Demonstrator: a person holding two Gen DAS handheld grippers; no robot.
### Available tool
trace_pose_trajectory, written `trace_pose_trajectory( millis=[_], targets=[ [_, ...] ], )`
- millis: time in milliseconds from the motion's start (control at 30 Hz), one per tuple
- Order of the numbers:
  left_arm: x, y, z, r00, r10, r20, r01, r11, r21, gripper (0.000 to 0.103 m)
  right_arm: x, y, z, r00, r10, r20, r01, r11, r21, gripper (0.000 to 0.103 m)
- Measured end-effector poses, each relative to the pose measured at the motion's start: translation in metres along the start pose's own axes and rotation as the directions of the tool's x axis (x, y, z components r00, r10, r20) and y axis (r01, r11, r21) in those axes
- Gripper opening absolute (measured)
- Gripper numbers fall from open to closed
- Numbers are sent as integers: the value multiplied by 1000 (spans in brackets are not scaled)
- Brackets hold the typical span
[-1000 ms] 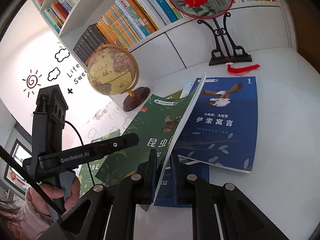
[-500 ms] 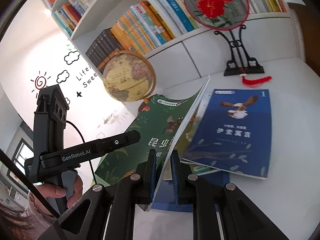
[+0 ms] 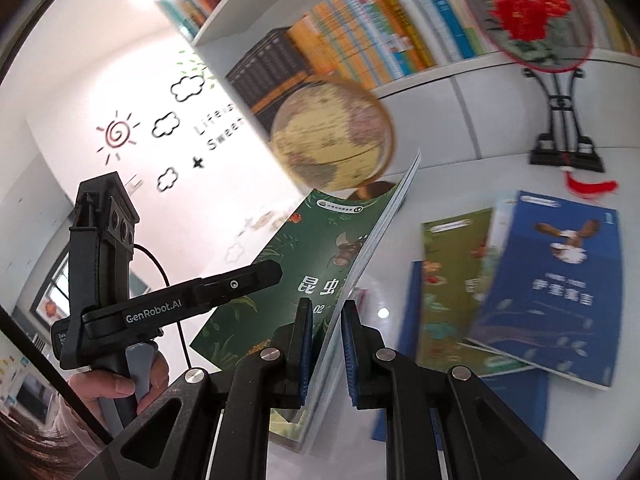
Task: Organize books
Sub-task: 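Carry the beetle-cover book upright and stand it beside the standing books, then open both grippers and pull back from the standing beetle-cover book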
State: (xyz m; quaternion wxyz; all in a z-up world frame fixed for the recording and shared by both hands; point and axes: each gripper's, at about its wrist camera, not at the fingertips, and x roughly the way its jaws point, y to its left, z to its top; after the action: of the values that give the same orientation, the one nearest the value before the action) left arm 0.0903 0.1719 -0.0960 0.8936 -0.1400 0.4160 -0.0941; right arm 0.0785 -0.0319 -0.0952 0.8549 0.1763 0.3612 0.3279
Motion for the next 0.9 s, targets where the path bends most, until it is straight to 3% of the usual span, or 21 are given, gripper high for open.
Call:
trace_pose_trajectory(
  millis=[233, 500, 900],
  targets=[
    [-19, 46, -14, 997, 81, 4, -80, 993, -83, 48, 34, 33, -3, 995, 77, -59, -79, 996, -33, 14],
    [-26, 82, -32, 992, 128, -6, -127, 979, -156, 48, 71, 58, -15, 982, 125, -139, -133, 990, -49, 14],
    [-11, 105, -49, 991, 127, -50, -135, 967, -218, 48, 100, 57, -36, 968, 96, -233, -103, 994, -20, 15]
  ],
)
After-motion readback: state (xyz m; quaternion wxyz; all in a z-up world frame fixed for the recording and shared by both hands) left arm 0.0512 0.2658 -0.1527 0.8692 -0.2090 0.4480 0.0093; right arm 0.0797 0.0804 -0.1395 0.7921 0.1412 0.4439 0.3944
